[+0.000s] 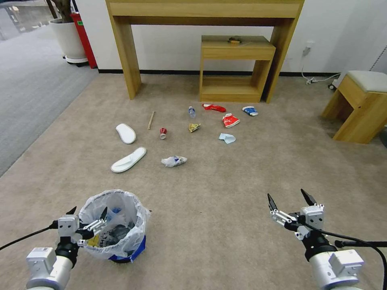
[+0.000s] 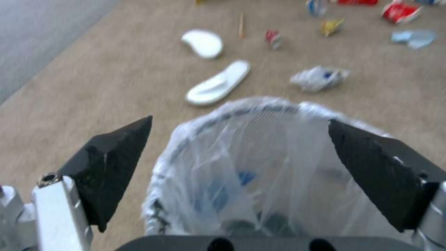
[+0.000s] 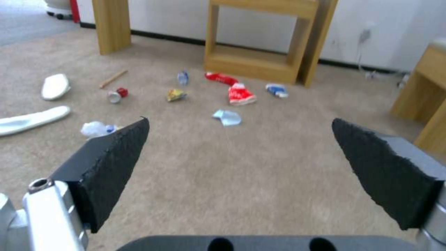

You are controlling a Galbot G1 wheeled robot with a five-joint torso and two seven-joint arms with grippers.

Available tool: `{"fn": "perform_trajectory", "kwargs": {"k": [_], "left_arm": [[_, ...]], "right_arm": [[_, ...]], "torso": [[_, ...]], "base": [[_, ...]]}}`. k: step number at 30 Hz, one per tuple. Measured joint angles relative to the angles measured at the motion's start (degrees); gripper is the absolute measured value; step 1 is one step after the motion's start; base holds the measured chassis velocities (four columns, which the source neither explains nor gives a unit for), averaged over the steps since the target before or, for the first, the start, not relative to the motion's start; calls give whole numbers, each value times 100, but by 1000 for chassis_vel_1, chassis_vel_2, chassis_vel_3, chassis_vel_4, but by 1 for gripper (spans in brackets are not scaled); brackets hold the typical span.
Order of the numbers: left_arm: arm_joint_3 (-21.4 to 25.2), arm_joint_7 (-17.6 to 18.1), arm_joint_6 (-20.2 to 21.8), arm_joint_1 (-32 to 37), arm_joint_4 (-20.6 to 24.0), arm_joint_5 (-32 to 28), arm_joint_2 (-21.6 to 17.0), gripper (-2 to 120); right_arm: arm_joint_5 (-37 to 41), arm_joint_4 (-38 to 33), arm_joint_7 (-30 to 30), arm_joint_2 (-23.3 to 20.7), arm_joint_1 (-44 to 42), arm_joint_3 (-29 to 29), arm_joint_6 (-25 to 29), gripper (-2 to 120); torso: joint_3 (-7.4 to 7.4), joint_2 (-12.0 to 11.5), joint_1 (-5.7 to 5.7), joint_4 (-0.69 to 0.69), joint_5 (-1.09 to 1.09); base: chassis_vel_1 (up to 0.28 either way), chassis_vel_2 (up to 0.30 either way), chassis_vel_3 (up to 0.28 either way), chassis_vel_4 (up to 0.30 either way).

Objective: Pick up the trash bin and place the garbage on the floor into it.

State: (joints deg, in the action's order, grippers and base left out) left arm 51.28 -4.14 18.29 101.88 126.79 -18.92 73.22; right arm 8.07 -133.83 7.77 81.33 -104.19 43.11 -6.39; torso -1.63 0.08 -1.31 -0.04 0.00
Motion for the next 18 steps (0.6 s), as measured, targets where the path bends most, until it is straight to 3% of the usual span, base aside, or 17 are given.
{"fn": "perform_trajectory", "kwargs": {"k": [2, 3, 6, 10, 18], "left_arm": [[3, 212, 500, -107, 1, -277, -226, 100], [3, 212, 500, -107, 1, -277, -226, 100], [6, 543, 1528, -413, -73, -752, -539, 100], [-112, 835, 1911, -720, -400, -1029, -827, 100], [-212, 812, 2163, -1121, -1061, -1290, -1316, 100]], "right_arm": [[210, -1, -55, -9, -21, -5, -133, 100], [210, -1, -55, -9, -21, -5, -133, 100], [397, -7, -192, -22, -22, -30, -290, 100], [412, 14, -254, -24, -41, -47, -327, 100], [463, 53, -353, -16, -90, -67, -400, 100]], "torso": [[0, 0, 0, 0, 0], [0, 0, 0, 0, 0], [0, 0, 0, -1, 1], [0, 0, 0, -1, 0], [0, 0, 0, 0, -1]], "base": [[0, 0, 0, 0], [0, 0, 0, 0], [0, 0, 0, 0], [0, 0, 0, 0], [0, 0, 0, 0]]}}
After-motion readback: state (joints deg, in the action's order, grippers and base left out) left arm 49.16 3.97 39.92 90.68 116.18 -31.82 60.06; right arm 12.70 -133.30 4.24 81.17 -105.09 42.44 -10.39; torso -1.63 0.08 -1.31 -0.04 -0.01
